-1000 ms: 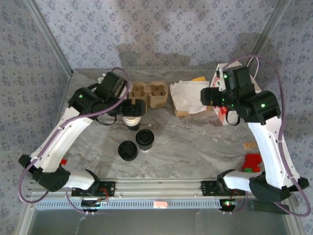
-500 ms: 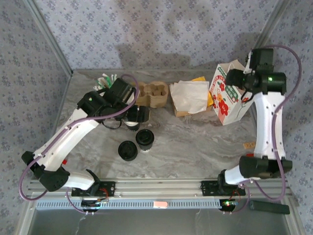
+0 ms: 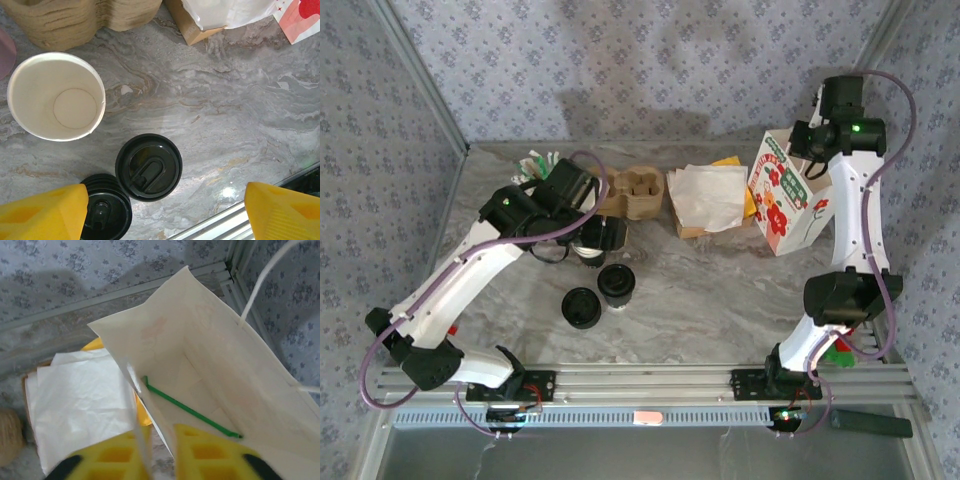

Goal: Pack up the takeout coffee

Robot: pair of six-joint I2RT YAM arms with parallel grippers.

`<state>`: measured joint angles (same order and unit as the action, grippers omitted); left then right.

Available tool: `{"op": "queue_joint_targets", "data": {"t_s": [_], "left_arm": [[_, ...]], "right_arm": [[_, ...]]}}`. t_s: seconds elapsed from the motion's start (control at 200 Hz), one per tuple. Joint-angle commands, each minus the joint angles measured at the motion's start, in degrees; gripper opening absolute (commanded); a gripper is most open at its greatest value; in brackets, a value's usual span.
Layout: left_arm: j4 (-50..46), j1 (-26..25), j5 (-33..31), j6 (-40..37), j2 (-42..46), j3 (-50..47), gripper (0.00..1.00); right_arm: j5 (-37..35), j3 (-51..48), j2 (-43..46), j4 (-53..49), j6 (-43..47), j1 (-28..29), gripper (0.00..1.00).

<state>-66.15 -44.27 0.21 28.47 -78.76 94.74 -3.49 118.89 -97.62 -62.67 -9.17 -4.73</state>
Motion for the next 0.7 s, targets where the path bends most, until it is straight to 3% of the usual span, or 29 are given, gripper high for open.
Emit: {"op": "queue_joint_targets", "data": {"t_s": [0.0,0.055,0.31,0.49,0.695], "left_arm": [[0.70,-0.11,0.50,-1.40,-0.23,2.20,0.81],[1.16,-0.11,0.58,-1.27,0.05,1.84,0.81],[2.70,-0.11,1.29,-1.46,0.83,0.38,0.82],[2.63,0.24,1.81,-3.15,0.65,1.56,0.82],[3.23,0.82,1.99,-2.59,3.19,-0.14,0.83]], "right_arm": [[-2.79,2.30,0.56,-1.21,0.94,0.28,0.07],[-3.58,2.46,1.14,-1.73,1.61,0.51,0.00],[-8.89,2.49,5.65,-7.13,1.74,3.58,0.00],[-17.79,1.52,8.87,-11.94,2.12,9.74,0.00],[-22.91,0.06,11.59,-16.93,0.39,16.36,0.00]]}}
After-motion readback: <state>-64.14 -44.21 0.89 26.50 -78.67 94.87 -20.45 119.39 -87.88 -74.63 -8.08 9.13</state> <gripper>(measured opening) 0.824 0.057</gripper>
